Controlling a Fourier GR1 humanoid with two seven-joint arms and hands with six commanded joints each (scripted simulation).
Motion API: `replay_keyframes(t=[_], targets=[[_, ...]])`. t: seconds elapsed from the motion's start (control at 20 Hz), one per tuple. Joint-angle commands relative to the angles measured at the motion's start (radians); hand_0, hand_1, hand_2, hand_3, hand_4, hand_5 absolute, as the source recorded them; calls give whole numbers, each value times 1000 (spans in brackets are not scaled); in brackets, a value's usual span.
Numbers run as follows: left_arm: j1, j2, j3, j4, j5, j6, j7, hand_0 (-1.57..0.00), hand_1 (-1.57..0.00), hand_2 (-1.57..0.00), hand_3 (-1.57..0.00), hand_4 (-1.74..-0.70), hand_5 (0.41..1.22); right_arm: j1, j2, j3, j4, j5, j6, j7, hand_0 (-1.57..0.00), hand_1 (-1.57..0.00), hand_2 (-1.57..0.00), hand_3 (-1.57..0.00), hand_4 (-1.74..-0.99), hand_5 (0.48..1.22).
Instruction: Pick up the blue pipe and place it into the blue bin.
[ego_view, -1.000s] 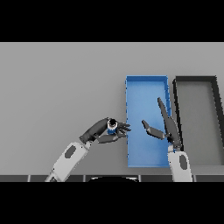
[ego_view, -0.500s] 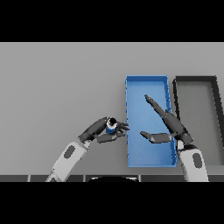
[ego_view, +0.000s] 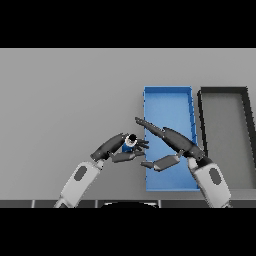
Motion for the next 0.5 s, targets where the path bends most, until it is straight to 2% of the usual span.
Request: replay_keyframes(t=[0.0, 0.1, 0.25, 0.4, 0.45], targets=[[7, -3, -4, -1, -8, -3, -6, -1571, -1571, -1571, -1571, -1476, 1221, -25, 7, 15, 15, 6, 10, 14, 1, 1, 1, 1, -1220, 525], [-2, -12, 8, -1, 1, -19, -1, -1571, -1571, -1571, -1571, -1473, 1221, -75, 27, 42, 48, 11, 28, 41, 1, 1, 1, 1, -1209, 517], [2, -27, 14, 9, 5, -46, -9, -1571, -1571, -1571, -1571, -1476, 1221, -127, 64, 74, 106, 31, 52, 42, 1, 1, 1, 1, -1192, 514], [7, -32, 29, 9, 26, -80, 4, -1571, -1571, -1571, -1571, -1459, 1221, -195, 106, 91, 159, 17, 65, 74, 1, 1, -1, 1, -1208, 512], [-1, -28, 40, 19, 12, -80, -24, -1571, -1571, -1571, -1571, -1454, 1221, -207, 111, 93, 175, 19, 73, 72, 1, -9, -20, 1, -1214, 511]])
